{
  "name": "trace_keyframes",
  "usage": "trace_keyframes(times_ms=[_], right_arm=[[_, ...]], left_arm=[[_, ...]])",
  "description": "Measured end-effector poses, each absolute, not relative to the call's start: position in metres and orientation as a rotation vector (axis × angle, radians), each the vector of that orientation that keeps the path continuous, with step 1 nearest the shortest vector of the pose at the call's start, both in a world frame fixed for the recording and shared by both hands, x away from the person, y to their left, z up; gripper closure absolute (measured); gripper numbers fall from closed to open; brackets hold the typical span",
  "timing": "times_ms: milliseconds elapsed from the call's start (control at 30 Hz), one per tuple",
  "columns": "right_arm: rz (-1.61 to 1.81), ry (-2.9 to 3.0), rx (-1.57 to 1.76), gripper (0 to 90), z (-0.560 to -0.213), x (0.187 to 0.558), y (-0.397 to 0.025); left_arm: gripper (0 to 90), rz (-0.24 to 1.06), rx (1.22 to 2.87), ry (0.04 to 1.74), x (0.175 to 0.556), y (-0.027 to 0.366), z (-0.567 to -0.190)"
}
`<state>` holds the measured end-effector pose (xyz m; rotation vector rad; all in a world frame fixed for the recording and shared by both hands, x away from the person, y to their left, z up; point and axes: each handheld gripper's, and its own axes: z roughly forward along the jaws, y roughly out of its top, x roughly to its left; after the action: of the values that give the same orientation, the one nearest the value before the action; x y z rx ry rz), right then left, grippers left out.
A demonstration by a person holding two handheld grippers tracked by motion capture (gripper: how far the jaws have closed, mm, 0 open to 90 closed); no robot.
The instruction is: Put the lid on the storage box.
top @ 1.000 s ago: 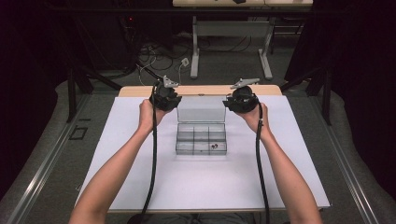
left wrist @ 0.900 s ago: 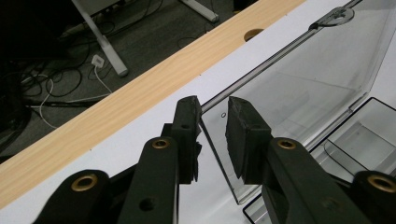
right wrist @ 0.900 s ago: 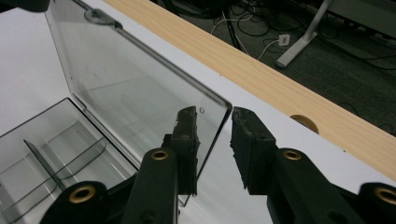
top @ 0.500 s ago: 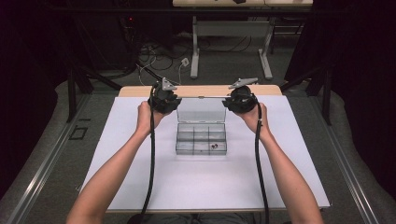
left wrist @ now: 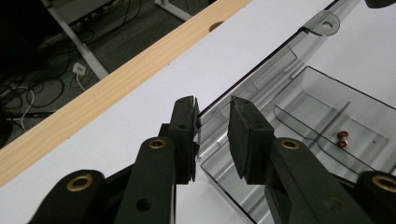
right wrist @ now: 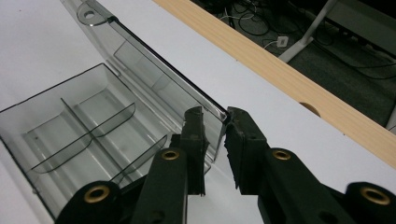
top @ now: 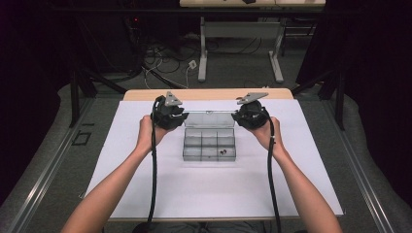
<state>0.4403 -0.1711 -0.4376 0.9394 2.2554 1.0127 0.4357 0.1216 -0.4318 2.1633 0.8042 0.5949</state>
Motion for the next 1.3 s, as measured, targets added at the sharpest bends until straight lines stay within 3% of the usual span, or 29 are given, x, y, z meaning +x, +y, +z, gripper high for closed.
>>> trace_keyframes(times_ms=[767, 1067, 1133, 1233, 1300], right_arm=[[0.926, 2.244, 0.837, 73.9, -0.465, 0.379, -0.166], [0.943, 2.25, 0.847, 72.9, -0.47, 0.366, -0.168], [0.941, 2.262, 0.853, 67.1, -0.471, 0.363, -0.169], [0.971, 2.293, 0.874, 52.9, -0.471, 0.355, -0.172], [1.0, 2.329, 0.865, 41.4, -0.473, 0.351, -0.175]], left_arm=[[69.3, 0.63, 2.227, 0.722, 0.378, 0.131, -0.456], [66.3, 0.576, 2.205, 0.737, 0.367, 0.139, -0.46], [60.9, 0.564, 2.2, 0.759, 0.364, 0.141, -0.46], [31.7, 0.545, 2.204, 0.846, 0.358, 0.144, -0.461], [20.3, 0.519, 2.226, 0.851, 0.353, 0.147, -0.465]])
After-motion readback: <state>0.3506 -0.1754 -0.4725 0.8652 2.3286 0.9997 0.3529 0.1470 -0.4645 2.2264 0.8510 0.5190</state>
